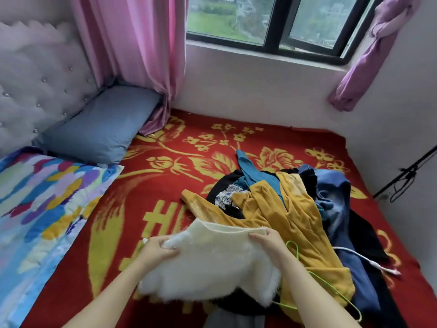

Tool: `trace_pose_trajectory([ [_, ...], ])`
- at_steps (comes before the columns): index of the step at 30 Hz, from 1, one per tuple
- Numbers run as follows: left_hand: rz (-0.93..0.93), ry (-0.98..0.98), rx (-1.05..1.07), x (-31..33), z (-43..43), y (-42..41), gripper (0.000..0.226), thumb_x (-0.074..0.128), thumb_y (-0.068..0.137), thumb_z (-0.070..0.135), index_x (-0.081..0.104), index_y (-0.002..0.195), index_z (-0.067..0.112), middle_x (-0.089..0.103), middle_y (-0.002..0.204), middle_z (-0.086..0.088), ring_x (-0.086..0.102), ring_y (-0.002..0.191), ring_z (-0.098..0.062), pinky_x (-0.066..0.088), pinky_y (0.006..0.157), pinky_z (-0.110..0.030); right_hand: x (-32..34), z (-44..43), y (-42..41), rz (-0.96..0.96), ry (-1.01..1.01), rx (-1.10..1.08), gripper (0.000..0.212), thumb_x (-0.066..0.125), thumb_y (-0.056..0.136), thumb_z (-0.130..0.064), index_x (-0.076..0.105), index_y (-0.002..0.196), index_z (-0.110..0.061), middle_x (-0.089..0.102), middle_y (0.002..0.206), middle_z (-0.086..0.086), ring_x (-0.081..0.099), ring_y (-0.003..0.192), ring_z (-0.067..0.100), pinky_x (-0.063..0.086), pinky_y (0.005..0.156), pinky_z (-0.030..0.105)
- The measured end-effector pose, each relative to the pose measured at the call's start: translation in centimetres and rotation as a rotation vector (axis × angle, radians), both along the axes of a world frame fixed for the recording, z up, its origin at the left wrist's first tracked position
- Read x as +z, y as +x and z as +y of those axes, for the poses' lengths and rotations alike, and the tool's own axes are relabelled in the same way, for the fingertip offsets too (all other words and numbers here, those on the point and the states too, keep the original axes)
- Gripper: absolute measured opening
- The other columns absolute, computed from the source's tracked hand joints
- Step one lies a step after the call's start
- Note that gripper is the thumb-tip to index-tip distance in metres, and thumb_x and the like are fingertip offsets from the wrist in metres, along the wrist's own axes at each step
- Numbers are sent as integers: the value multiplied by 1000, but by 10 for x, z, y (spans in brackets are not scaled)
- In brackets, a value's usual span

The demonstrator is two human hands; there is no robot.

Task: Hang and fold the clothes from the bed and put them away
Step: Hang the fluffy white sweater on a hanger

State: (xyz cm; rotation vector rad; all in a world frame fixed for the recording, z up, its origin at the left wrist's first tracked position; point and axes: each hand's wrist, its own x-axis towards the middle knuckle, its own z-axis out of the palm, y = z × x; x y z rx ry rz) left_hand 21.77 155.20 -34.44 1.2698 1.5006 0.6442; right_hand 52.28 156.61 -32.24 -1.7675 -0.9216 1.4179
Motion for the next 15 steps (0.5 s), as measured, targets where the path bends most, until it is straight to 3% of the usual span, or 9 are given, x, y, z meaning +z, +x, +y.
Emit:
trace_pose_trajectory([
  [1, 22, 2, -1, -5, -4, 7, 10, 76, 71, 11, 69, 75, 5, 61, 67, 3, 51, 67, -11, 39, 61, -22, -9, -9, 8, 3, -19, -15, 12, 70, 80, -5, 58, 79, -4, 60, 74, 13, 56, 64, 21, 46, 59, 29],
  [3, 71, -7, -21, -14, -6, 18, 30, 73, 63, 28, 60, 69, 2, 51, 68, -4, 45, 68, -14, 32, 63, -28, -25, -20, 23, -31, -48, -39, 15, 71, 80, -9, 57, 82, -2, 55, 77, 14, 51, 69, 22, 41, 63, 33],
  [6, 73, -28, -41, -30, -9, 33, 40, 81, 74, 21, 49, 50, 18, 41, 53, 7, 38, 56, -11, 28, 54, -25, -55, -42, 42, -107, -111, -86, 20, 69, 82, -13, 58, 74, 2, 52, 72, 11, 48, 65, 18, 37, 57, 28],
  [9, 64, -39, -50, -43, -10, 54, 45, 75, 79, 22, 46, 45, 20, 38, 47, 12, 37, 50, -3, 27, 46, -17, -87, -60, 60, -179, -167, -128, 42, 66, 83, -13, 34, 57, -17, 32, 58, -1, 31, 53, 13, 23, 47, 21],
  [11, 68, -55, -59, -46, -8, 68, 44, 72, 82, 23, 49, 44, 21, 40, 46, 13, 38, 48, 1, 28, 45, -13, -106, -68, 74, -139, -228, -108, 32, 66, 84, -11, 42, 62, -14, 37, 63, 2, 36, 61, 15, 29, 54, 23],
  [13, 98, -83, -77, -45, -8, 79, 42, 70, 83, 24, 54, 44, 20, 45, 45, 13, 43, 49, 4, 32, 47, -10, -115, -73, 87, -60, -316, -64, 11, 65, 86, -12, 57, 80, -8, 50, 75, 6, 46, 72, 18, 37, 63, 26],
  [15, 126, -112, -76, -44, -5, 89, 40, 68, 85, 24, 61, 45, 24, 53, 45, 15, 50, 48, 8, 36, 50, -7, -126, -71, 105, 0, -403, -44, 6, 62, 88, -12, 61, 91, -7, 57, 78, 6, 49, 67, 16, 39, 60, 24],
])
